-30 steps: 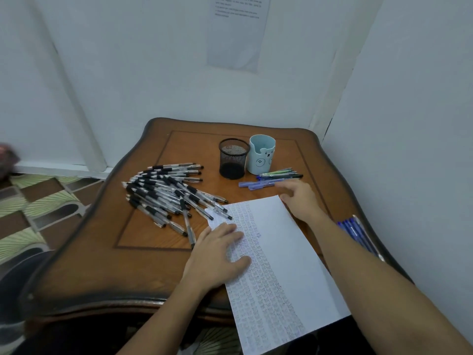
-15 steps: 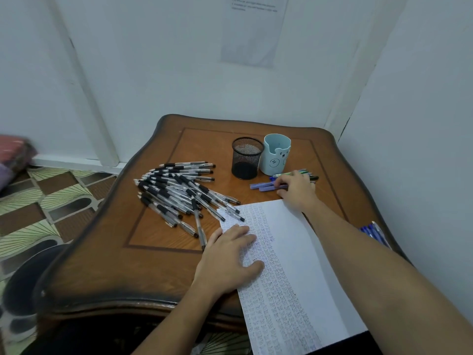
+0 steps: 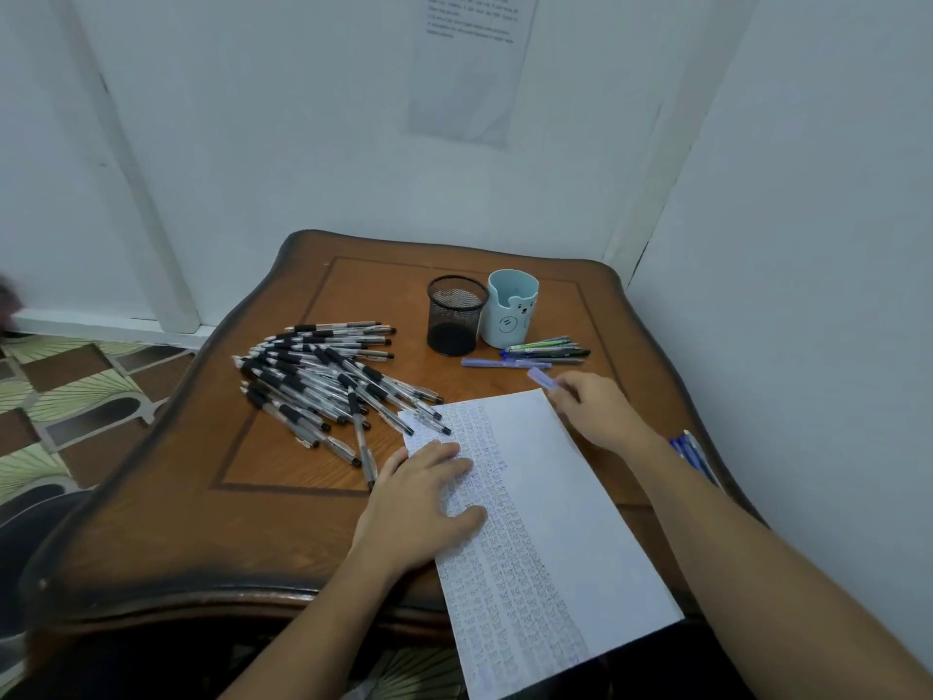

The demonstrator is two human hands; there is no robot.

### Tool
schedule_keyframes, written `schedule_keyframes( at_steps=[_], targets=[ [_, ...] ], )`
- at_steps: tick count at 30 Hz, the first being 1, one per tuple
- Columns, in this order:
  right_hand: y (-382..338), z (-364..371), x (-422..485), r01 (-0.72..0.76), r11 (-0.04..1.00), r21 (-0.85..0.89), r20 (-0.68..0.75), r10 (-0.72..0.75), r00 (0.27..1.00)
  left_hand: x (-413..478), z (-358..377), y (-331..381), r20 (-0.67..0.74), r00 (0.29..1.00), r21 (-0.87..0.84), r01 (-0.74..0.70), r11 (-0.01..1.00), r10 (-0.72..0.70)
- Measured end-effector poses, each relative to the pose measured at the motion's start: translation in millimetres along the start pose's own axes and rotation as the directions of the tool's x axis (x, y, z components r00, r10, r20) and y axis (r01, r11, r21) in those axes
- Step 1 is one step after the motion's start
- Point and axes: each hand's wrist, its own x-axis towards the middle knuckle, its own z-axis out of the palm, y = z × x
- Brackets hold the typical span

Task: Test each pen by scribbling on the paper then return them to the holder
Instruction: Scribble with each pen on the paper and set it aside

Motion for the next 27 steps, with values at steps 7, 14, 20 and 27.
schedule_keyframes(
  at_steps=[7, 14, 20, 27],
  targets=[
    [5.6, 1.8, -47.2, -0.040, 0.999, 0.011, -0.010, 0.040, 0.999, 0.0, -1.5, 2.7, 0.025, 1.000, -0.008, 0.009, 1.000, -0.009],
    [4.6, -2.1, -52.1, -0.082, 0.974, -0.212, -0.005, 0.083, 0.997, -3.5, -3.0, 5.2, 0.010, 1.000, -0.029, 0.005, 1.000, -0.005],
    [0.7, -11.7, -55.7, -0.148, 0.931, -0.333, 0.015, 0.163, 0.987, -3.0, -3.1, 4.5, 0.011, 1.000, -0.029, 0.015, 0.999, -0.015],
    [-2.3, -20.1, -64.3, -0.226, 0.856, 0.465, 0.031, 0.239, 0.971, -2.3, -3.2, 5.1, 0.013, 1.000, -0.019, 0.015, 1.000, -0.015]
  ],
)
